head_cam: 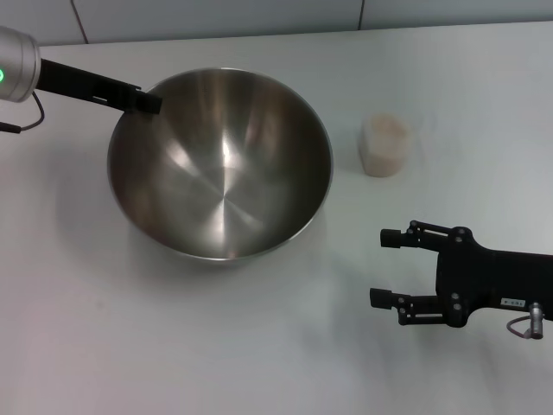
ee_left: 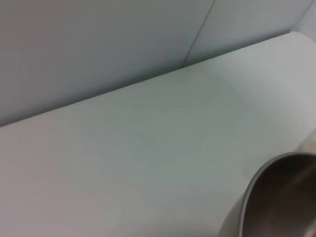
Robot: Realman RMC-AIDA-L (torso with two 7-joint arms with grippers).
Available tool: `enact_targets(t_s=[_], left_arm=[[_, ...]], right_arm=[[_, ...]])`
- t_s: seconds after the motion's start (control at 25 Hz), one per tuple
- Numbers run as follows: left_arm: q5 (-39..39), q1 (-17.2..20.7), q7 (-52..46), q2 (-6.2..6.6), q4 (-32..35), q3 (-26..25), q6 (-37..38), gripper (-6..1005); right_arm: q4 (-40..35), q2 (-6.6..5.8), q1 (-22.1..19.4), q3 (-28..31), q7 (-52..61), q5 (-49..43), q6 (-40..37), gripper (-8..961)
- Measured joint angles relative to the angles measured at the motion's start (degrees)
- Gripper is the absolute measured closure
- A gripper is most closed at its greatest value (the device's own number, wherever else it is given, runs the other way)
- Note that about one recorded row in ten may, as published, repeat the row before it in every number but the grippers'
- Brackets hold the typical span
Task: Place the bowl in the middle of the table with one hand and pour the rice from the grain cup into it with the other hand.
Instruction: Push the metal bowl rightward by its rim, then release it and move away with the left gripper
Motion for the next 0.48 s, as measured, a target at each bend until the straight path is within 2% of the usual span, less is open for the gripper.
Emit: enact_targets(t_s=[0.48], left_arm=[[0.1,0.5,0.2,-0.98,-1.2,1.7,-2.0,944]], right_arm=[[0.0,-0.01,0.0,-1.3,-0.1,0.1,-0.1,110]])
